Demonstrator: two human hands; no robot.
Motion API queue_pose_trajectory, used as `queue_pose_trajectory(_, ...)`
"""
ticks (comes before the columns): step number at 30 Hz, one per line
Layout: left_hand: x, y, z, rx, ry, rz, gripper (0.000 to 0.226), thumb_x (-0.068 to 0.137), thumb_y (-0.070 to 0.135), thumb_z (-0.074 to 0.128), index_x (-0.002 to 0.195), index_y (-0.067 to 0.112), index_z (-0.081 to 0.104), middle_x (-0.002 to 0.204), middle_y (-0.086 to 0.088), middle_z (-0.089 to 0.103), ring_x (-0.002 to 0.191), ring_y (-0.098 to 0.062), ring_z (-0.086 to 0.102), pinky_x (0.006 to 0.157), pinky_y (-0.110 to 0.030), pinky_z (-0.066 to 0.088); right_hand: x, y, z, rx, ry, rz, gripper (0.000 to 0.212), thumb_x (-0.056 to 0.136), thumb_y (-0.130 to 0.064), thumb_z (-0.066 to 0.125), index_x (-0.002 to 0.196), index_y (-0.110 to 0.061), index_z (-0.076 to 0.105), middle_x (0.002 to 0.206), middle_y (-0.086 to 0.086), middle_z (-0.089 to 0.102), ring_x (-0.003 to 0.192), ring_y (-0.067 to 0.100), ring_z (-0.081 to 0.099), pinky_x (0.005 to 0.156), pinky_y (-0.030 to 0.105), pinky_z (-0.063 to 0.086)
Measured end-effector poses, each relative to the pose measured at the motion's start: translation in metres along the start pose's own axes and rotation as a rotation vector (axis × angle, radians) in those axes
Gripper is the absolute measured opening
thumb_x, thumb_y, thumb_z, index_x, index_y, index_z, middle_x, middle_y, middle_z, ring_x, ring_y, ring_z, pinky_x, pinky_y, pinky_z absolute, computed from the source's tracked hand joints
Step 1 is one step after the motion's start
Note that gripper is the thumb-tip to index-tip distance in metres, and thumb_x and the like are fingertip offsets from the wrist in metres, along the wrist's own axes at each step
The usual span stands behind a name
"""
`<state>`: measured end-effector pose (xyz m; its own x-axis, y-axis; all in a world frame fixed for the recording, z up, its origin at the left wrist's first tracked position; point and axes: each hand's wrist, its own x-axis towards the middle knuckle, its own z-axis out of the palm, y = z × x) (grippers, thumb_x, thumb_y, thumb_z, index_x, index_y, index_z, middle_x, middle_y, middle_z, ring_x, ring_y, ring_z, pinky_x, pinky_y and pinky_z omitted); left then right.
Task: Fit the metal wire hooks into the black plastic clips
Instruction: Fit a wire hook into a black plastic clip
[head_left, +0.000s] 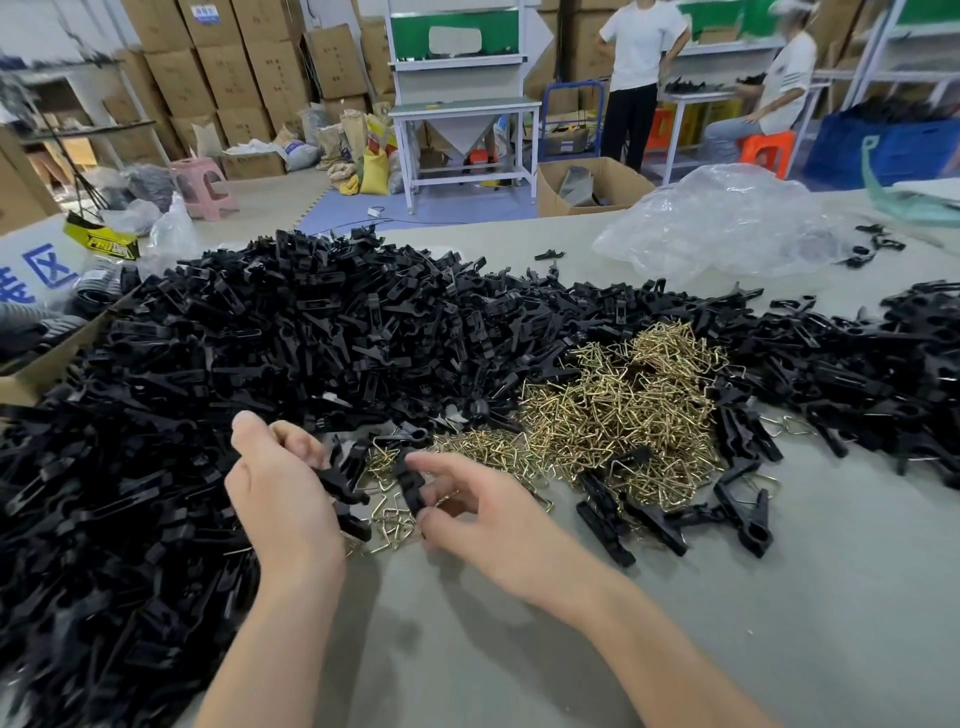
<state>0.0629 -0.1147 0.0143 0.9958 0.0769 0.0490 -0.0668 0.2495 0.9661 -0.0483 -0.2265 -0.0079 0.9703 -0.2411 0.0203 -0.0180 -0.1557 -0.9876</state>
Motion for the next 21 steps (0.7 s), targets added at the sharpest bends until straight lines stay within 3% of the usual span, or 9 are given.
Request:
queue_pose_trajectory(2,0.003,-0.003,-0.005,0.223,-0.006,0.155,0.060,0.099,0.051,0.027,0.049,0.019,0.036,0.050,0.006,0.048,0.047,-0.010,0.040,0.057,-0.035,0.033,0.002,0.001,-0.004,0.002,0.026,-0.008,0.044,0.094,-0.007,0.062,0.112,-0.047,0.064,0.091,-0.011,0.062,0.079,0.011,0.060,0.085,0.036,0.053)
queue_pose_trajectory(4,0.000,-0.006,-0.007,0.368,-0.032,0.284,0.070,0.101,0.058,0.021,0.052,0.013,0.043,0.055,0.007,0.063,0.050,-0.011,0.052,0.061,-0.036,0.041,0.003,0.002,-0.007,0.076,0.043,0.018,0.038,0.093,-0.005,0.064,0.116,-0.035,0.068,0.093,-0.003,0.064,0.082,0.020,0.067,0.091,0.041,0.055)
queue_pose_trajectory(7,-0.008,-0.008,-0.002,0.384,-0.106,0.356,0.075,0.101,0.067,0.017,0.058,0.011,0.044,0.054,-0.003,0.066,0.048,-0.016,0.057,0.057,-0.035,0.042,0.004,0.003,-0.009,0.210,0.044,0.052,0.038,0.093,-0.002,0.065,0.128,-0.016,0.064,0.112,0.005,0.066,0.091,0.023,0.073,0.100,0.045,0.055)
queue_pose_trajectory(12,-0.021,-0.007,0.012,0.195,-0.335,0.085,0.069,0.098,0.069,0.024,0.052,0.022,0.044,0.050,-0.008,0.059,0.048,-0.020,0.059,0.046,-0.028,0.047,0.002,0.001,-0.012,0.322,0.037,-0.016,0.034,0.093,0.004,0.065,0.123,-0.012,0.066,0.118,0.007,0.071,0.093,0.016,0.071,0.083,0.026,0.058)
queue_pose_trajectory(15,-0.021,-0.006,0.015,0.068,-0.368,-0.079,0.055,0.097,0.061,0.041,0.056,0.026,0.056,0.057,0.002,0.060,0.044,-0.011,0.050,0.048,-0.025,0.041,0.005,0.003,-0.015,0.369,0.075,-0.043,0.038,0.091,-0.001,0.071,0.126,-0.012,0.063,0.114,0.012,0.071,0.091,0.014,0.070,0.084,0.028,0.057)
queue_pose_trajectory(17,-0.021,-0.003,0.016,-0.043,-0.427,-0.169,0.037,0.091,0.052,0.054,0.068,0.026,0.065,0.060,0.004,0.057,0.052,-0.009,0.049,0.057,-0.024,0.045,0.006,0.004,-0.017,0.403,0.116,-0.058,0.040,0.089,-0.007,0.076,0.126,-0.016,0.063,0.109,0.008,0.073,0.087,0.016,0.071,0.086,0.030,0.057)
queue_pose_trajectory(19,-0.021,-0.002,0.017,-0.194,-0.513,-0.261,0.023,0.085,0.035,0.062,0.090,0.014,0.071,0.069,0.003,0.063,0.063,-0.009,0.055,0.063,-0.019,0.052,0.007,0.004,-0.019,0.426,0.152,-0.072,0.039,0.088,-0.011,0.077,0.125,-0.019,0.064,0.108,0.003,0.075,0.088,0.017,0.073,0.086,0.028,0.056)
queue_pose_trajectory(21,-0.024,-0.001,0.019,-0.281,-0.607,-0.327,0.030,0.080,0.015,0.065,0.108,0.008,0.071,0.082,-0.001,0.072,0.075,-0.008,0.066,0.072,-0.016,0.056,0.009,0.005,-0.021,0.438,0.185,-0.074,0.040,0.089,-0.014,0.077,0.126,-0.022,0.065,0.113,0.003,0.074,0.095,0.018,0.074,0.087,0.028,0.057)
